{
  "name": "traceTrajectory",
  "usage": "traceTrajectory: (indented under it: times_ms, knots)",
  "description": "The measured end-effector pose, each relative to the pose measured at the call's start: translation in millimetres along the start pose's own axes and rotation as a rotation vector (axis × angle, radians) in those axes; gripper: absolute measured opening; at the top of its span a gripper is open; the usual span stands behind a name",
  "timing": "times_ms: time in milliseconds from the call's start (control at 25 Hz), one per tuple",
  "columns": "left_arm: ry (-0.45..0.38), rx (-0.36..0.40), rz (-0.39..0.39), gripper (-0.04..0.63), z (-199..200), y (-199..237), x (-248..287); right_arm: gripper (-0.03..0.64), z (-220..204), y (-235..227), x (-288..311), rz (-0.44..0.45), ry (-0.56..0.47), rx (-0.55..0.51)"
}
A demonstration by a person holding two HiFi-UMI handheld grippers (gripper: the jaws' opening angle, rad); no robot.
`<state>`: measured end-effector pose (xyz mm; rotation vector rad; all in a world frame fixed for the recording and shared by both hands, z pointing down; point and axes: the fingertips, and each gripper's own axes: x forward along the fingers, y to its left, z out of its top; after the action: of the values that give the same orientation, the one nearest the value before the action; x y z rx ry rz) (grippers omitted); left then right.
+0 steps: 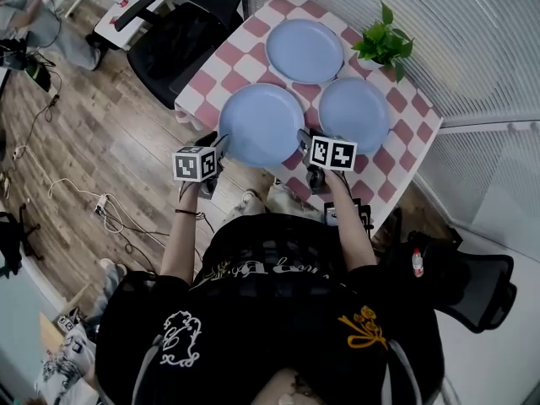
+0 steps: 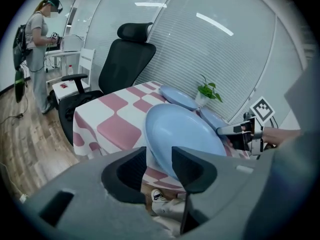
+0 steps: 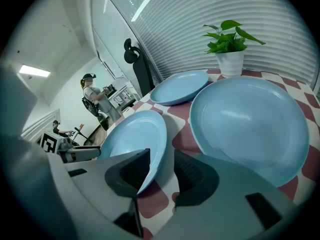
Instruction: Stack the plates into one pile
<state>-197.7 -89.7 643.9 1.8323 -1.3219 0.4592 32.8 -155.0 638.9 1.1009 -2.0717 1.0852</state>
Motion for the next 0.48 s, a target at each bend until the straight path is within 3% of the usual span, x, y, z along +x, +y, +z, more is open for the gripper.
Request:
traceTrajectory:
  times_ms: [280,480]
  knots:
    - [0.033,-0.056,-0.026,0.153,-7.5,1.9,14.8,0.123,-11.5,1.0,14.6,-0.028,0.051,0.003]
    - [0.048,-0.039,-0.020,0.138,-7.6,-1.0,17.7,0.066,-14.3,2.9,17.3,-0.054,0.051,0.005]
